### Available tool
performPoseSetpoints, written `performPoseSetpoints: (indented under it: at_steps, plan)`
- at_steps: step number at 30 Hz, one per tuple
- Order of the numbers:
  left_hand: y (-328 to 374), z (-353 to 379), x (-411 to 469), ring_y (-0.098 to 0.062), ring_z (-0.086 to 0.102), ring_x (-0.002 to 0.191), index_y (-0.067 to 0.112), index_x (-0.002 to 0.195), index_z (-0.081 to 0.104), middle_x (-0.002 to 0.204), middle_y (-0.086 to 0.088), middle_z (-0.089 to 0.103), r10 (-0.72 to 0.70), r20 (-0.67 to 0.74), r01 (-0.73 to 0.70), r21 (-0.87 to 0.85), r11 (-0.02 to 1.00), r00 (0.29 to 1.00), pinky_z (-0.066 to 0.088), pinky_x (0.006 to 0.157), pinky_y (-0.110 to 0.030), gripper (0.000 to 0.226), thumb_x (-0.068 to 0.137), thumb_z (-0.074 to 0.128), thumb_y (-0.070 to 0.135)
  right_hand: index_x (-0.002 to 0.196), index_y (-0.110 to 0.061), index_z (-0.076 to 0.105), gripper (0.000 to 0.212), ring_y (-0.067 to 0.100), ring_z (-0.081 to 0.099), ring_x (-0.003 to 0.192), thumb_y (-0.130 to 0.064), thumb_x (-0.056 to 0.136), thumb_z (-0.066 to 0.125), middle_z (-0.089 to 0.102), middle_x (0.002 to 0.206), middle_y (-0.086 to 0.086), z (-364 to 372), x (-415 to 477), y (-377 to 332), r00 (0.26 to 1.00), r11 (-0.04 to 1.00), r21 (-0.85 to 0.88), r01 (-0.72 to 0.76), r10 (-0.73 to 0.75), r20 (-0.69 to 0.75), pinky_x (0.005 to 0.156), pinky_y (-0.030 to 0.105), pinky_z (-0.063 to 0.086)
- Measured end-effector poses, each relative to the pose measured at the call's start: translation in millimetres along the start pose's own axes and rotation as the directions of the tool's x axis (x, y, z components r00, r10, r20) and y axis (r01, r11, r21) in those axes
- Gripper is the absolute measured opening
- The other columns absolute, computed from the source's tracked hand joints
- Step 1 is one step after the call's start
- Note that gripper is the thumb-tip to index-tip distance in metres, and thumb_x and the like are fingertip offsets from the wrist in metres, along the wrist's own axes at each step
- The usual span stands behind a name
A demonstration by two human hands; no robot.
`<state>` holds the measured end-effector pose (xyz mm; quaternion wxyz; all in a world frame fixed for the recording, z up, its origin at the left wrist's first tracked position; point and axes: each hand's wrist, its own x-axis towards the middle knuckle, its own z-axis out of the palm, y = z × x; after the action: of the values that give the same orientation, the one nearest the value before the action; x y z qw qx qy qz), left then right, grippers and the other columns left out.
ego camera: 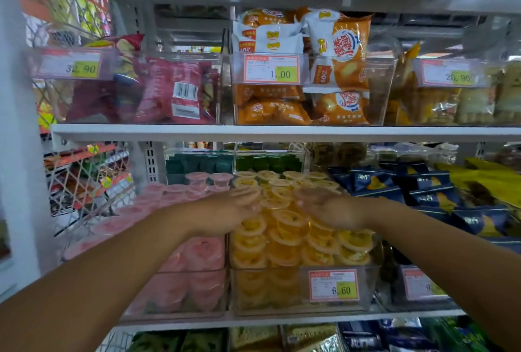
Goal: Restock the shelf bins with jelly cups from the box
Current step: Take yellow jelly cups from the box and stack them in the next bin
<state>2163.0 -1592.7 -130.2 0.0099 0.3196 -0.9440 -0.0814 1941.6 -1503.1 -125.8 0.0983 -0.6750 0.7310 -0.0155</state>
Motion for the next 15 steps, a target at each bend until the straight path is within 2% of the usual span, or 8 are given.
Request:
performPoseSetpoints:
  at_steps: [2, 7, 12, 15]
  plan:
    - [-5, 3, -4, -0.01, -0.005, 0.149, 0.031, 0.154, 0.002, 0.162, 0.009, -0.004, -0.031, 0.007, 0.031, -0.005, 0.999, 0.999, -0.001, 0.122, -0.032, 0.055, 0.103, 0.017, 0.045, 0.153, -0.039, 0.003, 0.058, 0.019, -0.01, 0.148, -0.058, 0.099, 0.014, -0.008, 0.161, -0.011, 7, 6, -7, 1.0, 0.999, -0.041, 0.009, -0.009, 0.005, 0.119, 0.05, -0.005]
    - [-11, 7, -11, -0.008, -0.004, 0.148, 0.033, 0.153, 0.005, 0.162, 0.01, -0.002, -0.04, 0.011, 0.04, -0.037, 0.999, 0.999, -0.003, 0.118, -0.026, 0.05, 0.106, 0.018, 0.039, 0.151, -0.045, 0.001, 0.06, 0.017, -0.012, 0.148, -0.065, 0.095, 0.01, -0.011, 0.16, -0.016, 15, 17, -16, 0.999, 0.995, -0.091, 0.042, -0.042, 0.002, 0.116, 0.053, -0.012]
    - [-13, 8, -10, -0.008, -0.005, 0.148, 0.031, 0.154, 0.006, 0.162, 0.008, -0.003, -0.034, 0.023, 0.034, -0.01, 0.999, 0.999, -0.004, 0.117, -0.025, 0.049, 0.107, 0.017, 0.035, 0.15, -0.047, 0.0, 0.058, 0.019, -0.014, 0.148, -0.064, 0.096, 0.01, -0.013, 0.16, -0.016, 16, 19, -20, 0.999, 0.995, -0.088, 0.039, -0.037, 0.022, 0.116, 0.057, -0.01]
    - [-8, 7, -12, -0.007, -0.004, 0.148, 0.029, 0.154, 0.008, 0.162, 0.01, -0.002, -0.029, 0.026, 0.029, -0.011, 1.0, 0.999, -0.006, 0.112, -0.019, 0.047, 0.107, 0.017, 0.031, 0.15, -0.048, 0.001, 0.058, 0.02, -0.015, 0.148, -0.065, 0.096, 0.012, -0.012, 0.16, -0.016, 17, 20, -19, 0.999, 0.997, -0.071, 0.041, -0.039, 0.025, 0.117, 0.057, -0.005]
